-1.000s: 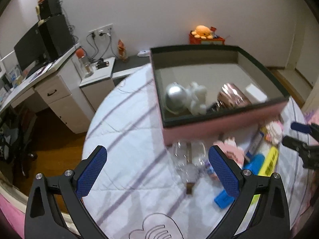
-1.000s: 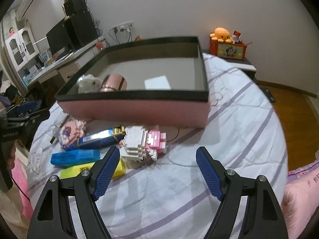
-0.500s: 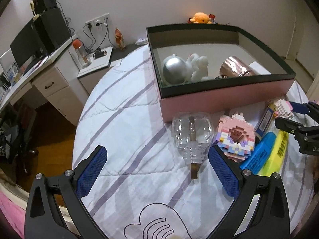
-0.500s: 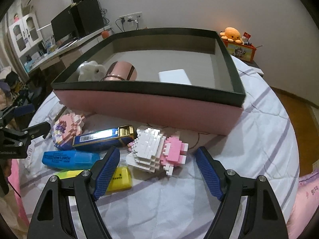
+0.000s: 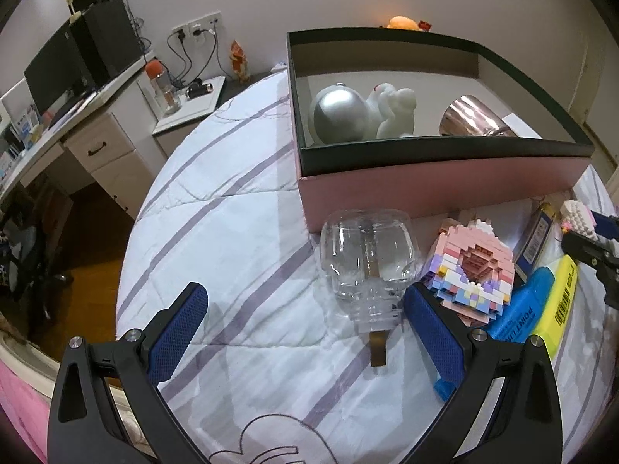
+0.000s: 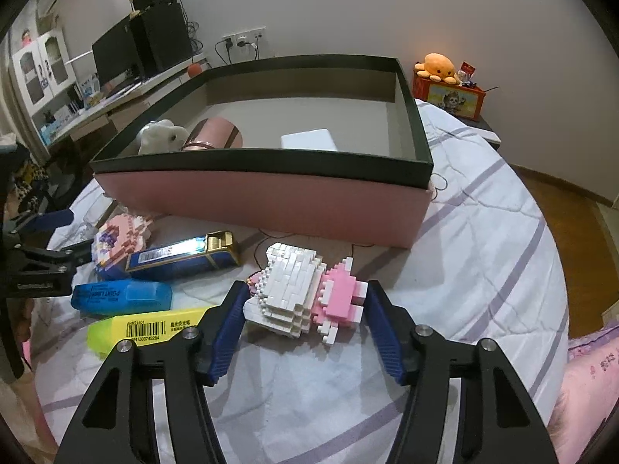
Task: Organize rigid objects
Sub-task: 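Grasp the clear glass bottle with the left tool while the right tool grasps the pink-white block toy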
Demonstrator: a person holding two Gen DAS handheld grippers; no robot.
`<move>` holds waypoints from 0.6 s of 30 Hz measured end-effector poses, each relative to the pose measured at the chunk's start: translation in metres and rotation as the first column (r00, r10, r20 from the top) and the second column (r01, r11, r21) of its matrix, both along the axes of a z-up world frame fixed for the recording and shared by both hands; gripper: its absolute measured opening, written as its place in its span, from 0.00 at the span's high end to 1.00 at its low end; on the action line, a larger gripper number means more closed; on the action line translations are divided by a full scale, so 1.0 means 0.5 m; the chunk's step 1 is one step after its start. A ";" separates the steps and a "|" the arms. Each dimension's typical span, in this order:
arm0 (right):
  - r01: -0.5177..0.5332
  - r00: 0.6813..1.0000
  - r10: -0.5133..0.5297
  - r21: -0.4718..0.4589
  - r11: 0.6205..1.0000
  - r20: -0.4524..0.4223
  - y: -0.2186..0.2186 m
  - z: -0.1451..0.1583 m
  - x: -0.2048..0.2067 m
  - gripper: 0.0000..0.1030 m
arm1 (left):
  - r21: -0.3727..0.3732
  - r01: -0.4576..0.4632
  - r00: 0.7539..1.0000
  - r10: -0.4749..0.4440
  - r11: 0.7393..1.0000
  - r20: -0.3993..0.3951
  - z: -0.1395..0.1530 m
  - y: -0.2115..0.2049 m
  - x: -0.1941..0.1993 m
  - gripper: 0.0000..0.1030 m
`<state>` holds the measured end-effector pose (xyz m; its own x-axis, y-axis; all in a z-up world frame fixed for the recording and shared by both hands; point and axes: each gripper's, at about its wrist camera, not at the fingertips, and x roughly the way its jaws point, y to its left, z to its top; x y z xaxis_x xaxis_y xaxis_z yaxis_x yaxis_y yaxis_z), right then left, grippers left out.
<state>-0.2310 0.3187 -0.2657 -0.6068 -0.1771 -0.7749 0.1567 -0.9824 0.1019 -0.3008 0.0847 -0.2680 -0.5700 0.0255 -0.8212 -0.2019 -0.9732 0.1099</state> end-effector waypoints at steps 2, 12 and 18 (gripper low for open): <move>-0.001 1.000 0.001 0.007 1.000 -0.001 -0.004 0.000 -0.003 0.40 | 0.003 -0.015 1.000 0.015 1.000 -0.002 -0.002 0.003 -0.002 0.00; -0.012 1.000 0.012 0.050 0.999 0.002 -0.021 -0.004 -0.006 0.34 | 0.058 -0.022 1.000 0.023 0.998 -0.009 -0.015 0.008 -0.006 0.00; -0.030 1.000 0.030 0.093 0.995 0.009 -0.037 -0.007 -0.010 0.26 | 0.097 0.023 0.999 -0.020 0.995 -0.032 -0.011 0.012 0.006 0.11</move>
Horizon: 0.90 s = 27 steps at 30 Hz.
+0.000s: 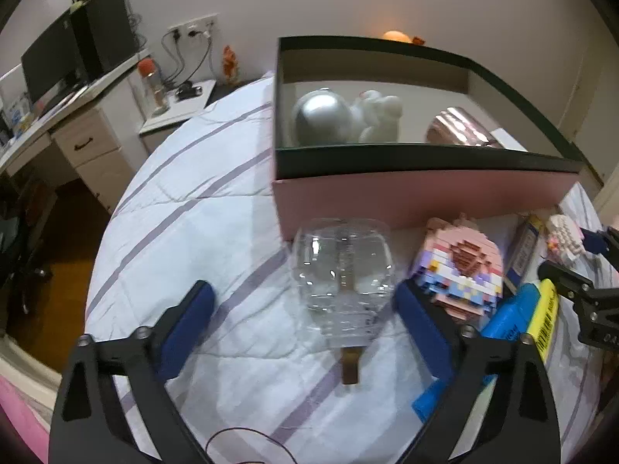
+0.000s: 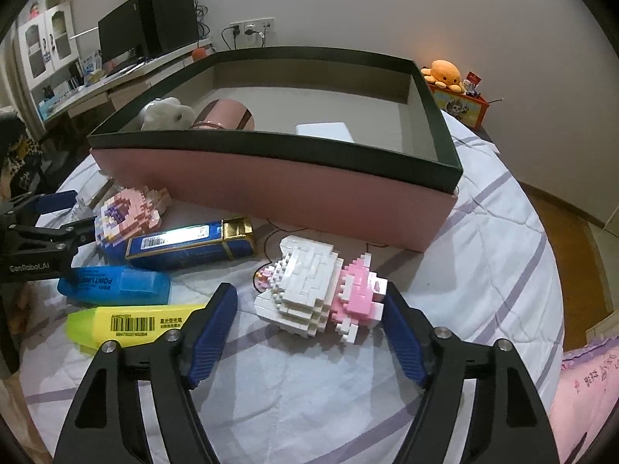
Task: Organize rigid objects
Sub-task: 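Grasp the clear glass bottle with the left tool while the right tool grasps the pink-white block toy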
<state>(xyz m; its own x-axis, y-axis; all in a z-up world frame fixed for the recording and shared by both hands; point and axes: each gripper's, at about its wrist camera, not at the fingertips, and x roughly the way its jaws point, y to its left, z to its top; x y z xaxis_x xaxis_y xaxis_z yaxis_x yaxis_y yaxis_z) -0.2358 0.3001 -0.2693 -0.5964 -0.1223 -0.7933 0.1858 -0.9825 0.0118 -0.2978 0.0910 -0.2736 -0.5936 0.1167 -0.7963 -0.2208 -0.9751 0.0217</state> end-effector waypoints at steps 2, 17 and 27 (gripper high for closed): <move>0.000 1.000 0.000 -0.002 1.000 0.001 0.002 0.000 -0.002 0.25 | 0.002 0.022 1.000 -0.022 1.000 -0.001 0.003 0.007 0.004 0.22; -0.025 0.999 0.025 0.015 1.000 0.036 -0.013 -0.012 -0.004 0.00 | 0.017 0.034 0.999 -0.035 0.999 0.029 -0.013 0.019 -0.010 0.00; -0.026 0.999 0.025 0.008 1.000 0.038 -0.013 -0.013 0.001 0.00 | 0.019 0.035 0.999 -0.036 0.999 0.024 -0.011 0.018 -0.006 0.00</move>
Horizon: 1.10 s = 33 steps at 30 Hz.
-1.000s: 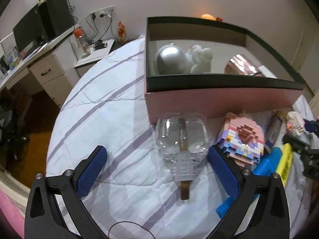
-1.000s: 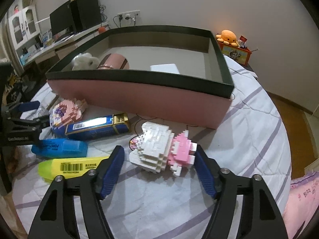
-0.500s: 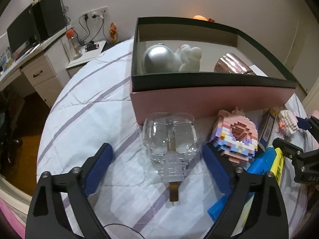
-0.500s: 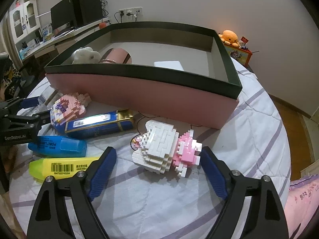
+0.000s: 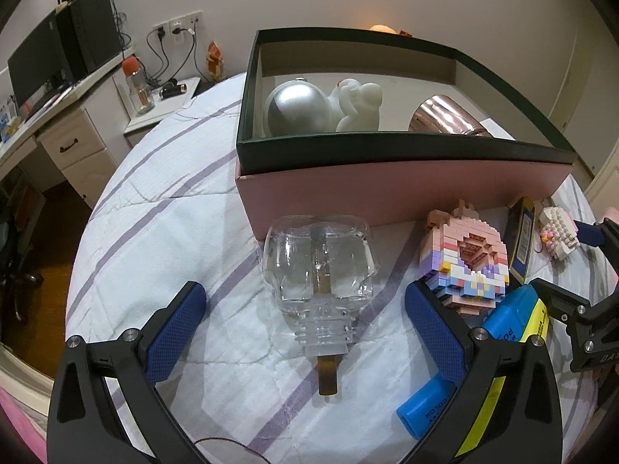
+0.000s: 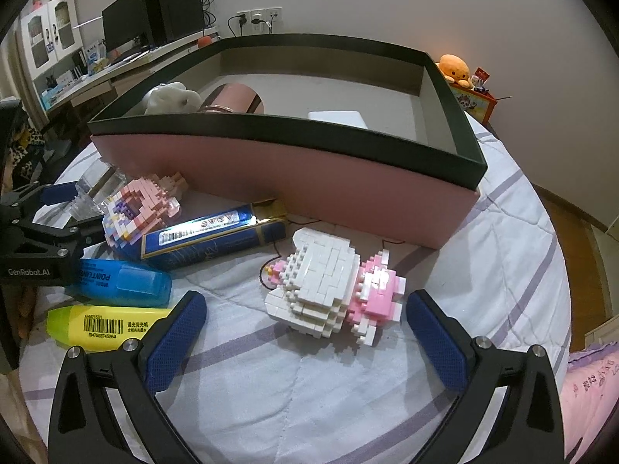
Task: Organize rigid objects
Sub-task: 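Grasp the clear glass bottle with the left tool while the right tool grasps the pink-white block toy, then carry the glass bottle and block toy into the pink box and release both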
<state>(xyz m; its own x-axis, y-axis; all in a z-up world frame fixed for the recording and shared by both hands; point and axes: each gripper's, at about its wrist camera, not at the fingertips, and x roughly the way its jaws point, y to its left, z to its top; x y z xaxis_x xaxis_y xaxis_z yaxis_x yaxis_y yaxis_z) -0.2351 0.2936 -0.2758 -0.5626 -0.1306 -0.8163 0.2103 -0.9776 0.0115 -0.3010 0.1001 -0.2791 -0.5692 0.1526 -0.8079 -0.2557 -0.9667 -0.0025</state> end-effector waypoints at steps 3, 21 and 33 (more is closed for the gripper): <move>0.004 1.000 -0.004 -0.022 1.000 -0.007 0.008 0.005 0.002 0.01 | -0.004 -0.003 1.000 0.003 1.000 -0.012 0.004 0.001 0.004 0.04; 0.071 0.996 -0.071 -0.011 0.997 -0.058 0.013 0.017 0.003 0.40 | -0.002 0.010 0.999 -0.010 1.000 -0.054 0.016 0.014 0.023 0.52; 0.071 0.995 -0.072 -0.012 0.997 -0.065 0.015 0.018 0.009 0.39 | 0.049 0.017 0.999 -0.015 0.999 -0.032 0.023 0.009 0.039 0.52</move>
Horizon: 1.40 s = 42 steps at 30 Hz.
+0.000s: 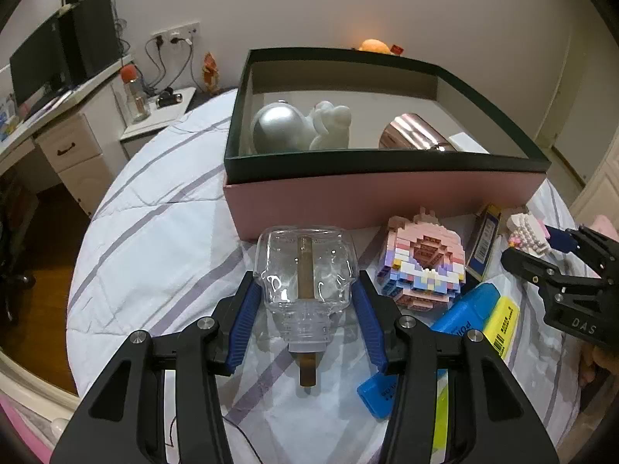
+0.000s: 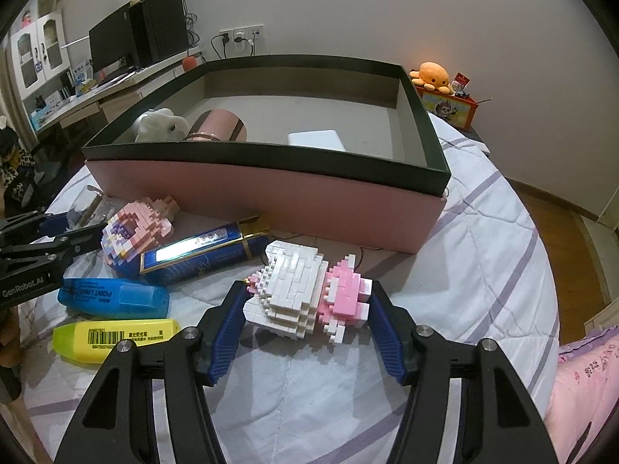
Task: Organize rigid objects
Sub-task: 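Carry the glass bottle and block toy into the pink box and release both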
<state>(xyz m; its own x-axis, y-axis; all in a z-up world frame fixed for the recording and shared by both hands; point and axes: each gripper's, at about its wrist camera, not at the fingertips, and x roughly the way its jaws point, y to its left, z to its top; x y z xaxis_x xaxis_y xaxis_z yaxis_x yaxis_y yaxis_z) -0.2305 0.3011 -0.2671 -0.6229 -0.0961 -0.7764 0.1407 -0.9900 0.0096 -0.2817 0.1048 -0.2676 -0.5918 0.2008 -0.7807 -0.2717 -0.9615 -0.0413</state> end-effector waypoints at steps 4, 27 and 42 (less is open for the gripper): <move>-0.002 1.000 0.002 -0.004 1.000 -0.005 0.001 0.003 0.004 0.39 | -0.009 0.014 1.000 -0.014 1.000 0.000 0.003 0.002 0.004 0.52; -0.038 0.993 0.035 -0.024 0.999 -0.109 -0.014 0.103 0.042 0.39 | -0.018 0.064 0.991 -0.065 0.998 -0.118 0.125 0.018 0.040 0.52; -0.066 0.978 0.062 -0.014 0.998 -0.198 -0.009 0.212 -0.046 0.39 | -0.057 0.147 0.967 -0.156 0.987 -0.204 0.246 0.075 -0.069 0.55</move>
